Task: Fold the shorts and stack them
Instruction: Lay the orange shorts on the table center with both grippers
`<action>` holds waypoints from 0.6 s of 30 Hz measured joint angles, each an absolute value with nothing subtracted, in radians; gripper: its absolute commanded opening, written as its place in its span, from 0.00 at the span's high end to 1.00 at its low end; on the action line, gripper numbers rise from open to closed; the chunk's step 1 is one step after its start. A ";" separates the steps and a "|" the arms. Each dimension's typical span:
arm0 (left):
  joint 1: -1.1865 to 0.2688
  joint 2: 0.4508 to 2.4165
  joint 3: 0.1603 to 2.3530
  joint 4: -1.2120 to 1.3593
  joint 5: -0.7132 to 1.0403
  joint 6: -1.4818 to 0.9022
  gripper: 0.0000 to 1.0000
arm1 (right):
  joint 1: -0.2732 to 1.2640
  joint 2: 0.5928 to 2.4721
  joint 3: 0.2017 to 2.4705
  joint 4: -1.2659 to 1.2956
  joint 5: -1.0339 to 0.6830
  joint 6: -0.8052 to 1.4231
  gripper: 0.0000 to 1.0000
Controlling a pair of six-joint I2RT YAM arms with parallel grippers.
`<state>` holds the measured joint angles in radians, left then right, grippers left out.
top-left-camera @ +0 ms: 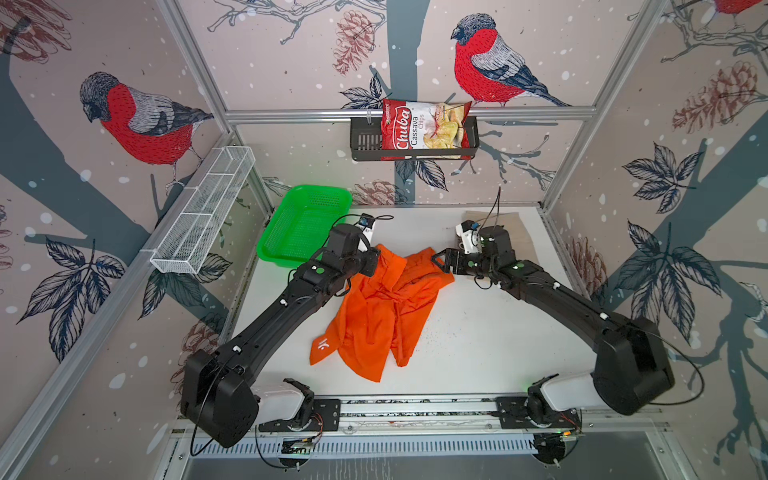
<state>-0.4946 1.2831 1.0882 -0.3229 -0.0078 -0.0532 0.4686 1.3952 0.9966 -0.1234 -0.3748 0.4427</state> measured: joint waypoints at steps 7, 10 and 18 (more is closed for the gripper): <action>-0.495 1.113 1.015 -0.276 -0.051 -0.131 0.13 | 0.525 1.272 1.111 -0.233 -0.216 0.417 0.16; -0.495 1.061 0.919 -0.245 -0.057 -0.171 0.12 | 0.599 1.264 1.118 -0.258 -0.186 0.419 0.16; -0.494 1.084 0.661 -0.201 -0.024 -0.302 0.12 | 0.719 1.446 1.119 -0.282 -0.182 0.503 0.15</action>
<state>-0.4942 1.0836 0.6605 -0.2008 -0.0238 -0.3023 0.7193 1.4460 1.1187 -0.2817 -0.1822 0.5030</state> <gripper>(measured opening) 0.878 0.845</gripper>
